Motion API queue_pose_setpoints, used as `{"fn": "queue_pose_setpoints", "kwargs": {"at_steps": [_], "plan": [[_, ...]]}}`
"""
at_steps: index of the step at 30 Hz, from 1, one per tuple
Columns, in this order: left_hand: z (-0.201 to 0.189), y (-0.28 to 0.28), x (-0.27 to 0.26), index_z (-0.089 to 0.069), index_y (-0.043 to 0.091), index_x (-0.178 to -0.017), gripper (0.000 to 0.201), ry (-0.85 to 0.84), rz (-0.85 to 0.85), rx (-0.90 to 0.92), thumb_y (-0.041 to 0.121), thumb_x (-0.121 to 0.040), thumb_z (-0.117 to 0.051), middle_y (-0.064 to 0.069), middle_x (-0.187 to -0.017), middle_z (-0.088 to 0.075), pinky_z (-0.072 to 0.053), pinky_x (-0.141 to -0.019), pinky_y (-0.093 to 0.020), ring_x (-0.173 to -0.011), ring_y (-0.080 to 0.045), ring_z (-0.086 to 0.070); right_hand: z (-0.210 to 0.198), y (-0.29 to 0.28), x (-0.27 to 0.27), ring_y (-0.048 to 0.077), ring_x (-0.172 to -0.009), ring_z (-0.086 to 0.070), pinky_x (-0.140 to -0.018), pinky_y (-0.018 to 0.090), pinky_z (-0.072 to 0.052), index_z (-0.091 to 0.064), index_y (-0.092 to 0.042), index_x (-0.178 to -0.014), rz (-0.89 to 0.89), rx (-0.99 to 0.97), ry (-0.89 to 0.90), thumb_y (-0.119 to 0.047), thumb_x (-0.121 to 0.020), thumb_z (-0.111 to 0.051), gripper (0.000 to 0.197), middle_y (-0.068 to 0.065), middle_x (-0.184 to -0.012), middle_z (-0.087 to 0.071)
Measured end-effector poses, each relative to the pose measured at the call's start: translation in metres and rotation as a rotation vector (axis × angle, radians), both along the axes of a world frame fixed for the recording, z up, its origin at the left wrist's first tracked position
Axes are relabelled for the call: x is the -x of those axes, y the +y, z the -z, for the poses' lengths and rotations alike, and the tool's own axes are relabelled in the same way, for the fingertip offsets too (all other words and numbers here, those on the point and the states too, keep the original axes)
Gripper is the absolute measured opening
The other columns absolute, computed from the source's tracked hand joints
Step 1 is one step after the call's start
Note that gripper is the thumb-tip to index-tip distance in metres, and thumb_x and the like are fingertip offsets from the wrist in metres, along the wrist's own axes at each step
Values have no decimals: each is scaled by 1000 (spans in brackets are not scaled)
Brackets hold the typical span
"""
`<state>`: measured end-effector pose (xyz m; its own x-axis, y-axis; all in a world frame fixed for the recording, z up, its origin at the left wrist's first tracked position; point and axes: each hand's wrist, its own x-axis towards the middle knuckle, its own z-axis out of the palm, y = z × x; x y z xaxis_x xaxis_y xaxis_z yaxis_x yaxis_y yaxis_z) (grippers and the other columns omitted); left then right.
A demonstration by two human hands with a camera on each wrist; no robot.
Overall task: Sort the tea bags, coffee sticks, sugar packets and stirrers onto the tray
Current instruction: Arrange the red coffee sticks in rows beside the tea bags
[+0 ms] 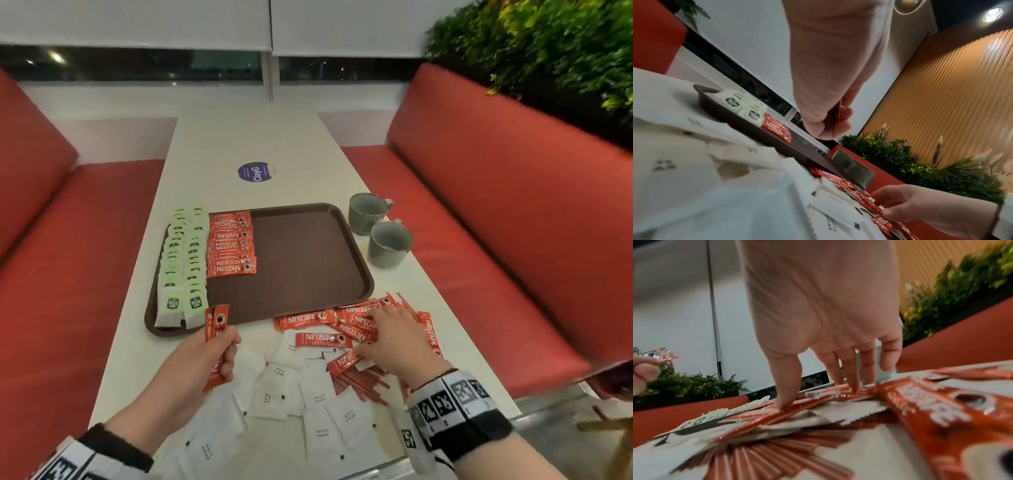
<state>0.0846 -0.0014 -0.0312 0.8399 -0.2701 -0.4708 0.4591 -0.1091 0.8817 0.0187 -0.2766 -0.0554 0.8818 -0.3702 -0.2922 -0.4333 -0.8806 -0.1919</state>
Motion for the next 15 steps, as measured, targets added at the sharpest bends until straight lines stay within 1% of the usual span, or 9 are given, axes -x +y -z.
{"fn": "queue_pose_setpoints", "kwargs": {"at_steps": [2,3,5,7,8,10,11,12,15], "plan": [[-1,-9,4,-57,3,-88,18,-10,12,-10,17,-97,-49,-5,-63,-49,-39,-61,-32,-54,-16,-41,3,-3,-7,26,-132,-36,-107,45,-32,-36,-22,-141,-50,20,48,-59,-80,-61,76,1,-142,-42],[-2,-13,5,-57,3,-89,18,-14,17,-11,17,-97,-50,-4,-63,-49,-39,-61,-32,-54,-16,-41,3,-3,-9,26,-131,-37,-106,46,-33,-36,-22,-140,-79,40,58,-59,-80,-61,74,2,-142,-43],[-4,-22,8,-57,3,-89,19,-17,25,-14,18,-97,-50,-4,-63,-50,-40,-61,-32,-54,-16,-42,3,-2,-12,27,-127,-42,-103,46,-38,-40,-20,-136,-135,84,79,-53,-84,-59,64,4,-137,-47],[-7,-30,11,-58,2,-90,19,-18,23,-16,19,-97,-51,-4,-63,-51,-41,-61,-31,-55,-16,-42,5,0,-13,26,-118,-51,-94,40,-45,-46,-17,-128,-168,95,66,-41,-90,-58,47,5,-128,-53],[-8,-34,13,-58,2,-90,19,-19,21,-19,19,-97,-51,-4,-64,-51,-41,-61,-31,-56,-16,-42,7,0,-13,25,-111,-55,-87,36,-46,-47,-16,-123,-182,92,43,-32,-92,-57,36,5,-123,-57],[-11,-40,16,-58,3,-90,20,-23,16,-28,20,-97,-51,-5,-66,-51,-42,-61,-31,-57,-17,-43,9,1,-13,24,-101,-61,-73,31,-43,-50,-15,-116,-197,72,2,-17,-92,-52,23,5,-114,-61],[-12,-42,18,-58,3,-90,20,-27,11,-28,20,-97,-51,-5,-66,-52,-42,-62,-31,-58,-17,-43,9,1,-13,23,-98,-62,-71,29,-42,-52,-15,-113,-201,56,-3,-13,-92,-50,21,5,-111,-63],[-13,-44,19,-58,3,-90,20,-31,4,-27,20,-97,-51,-5,-67,-52,-42,-62,-31,-58,-17,-43,8,1,-13,23,-97,-62,-70,29,-43,-54,-14,-111,-201,35,0,-10,-92,-49,20,5,-109,-64],[-13,-46,22,-56,3,-88,20,-35,-9,-37,21,-95,-53,-5,-67,-53,-45,-64,-31,-60,-17,-45,2,-3,-13,22,-95,-62,-75,31,-48,-57,-15,-107,-175,-69,23,-11,-92,-48,17,3,-105,-64]]}}
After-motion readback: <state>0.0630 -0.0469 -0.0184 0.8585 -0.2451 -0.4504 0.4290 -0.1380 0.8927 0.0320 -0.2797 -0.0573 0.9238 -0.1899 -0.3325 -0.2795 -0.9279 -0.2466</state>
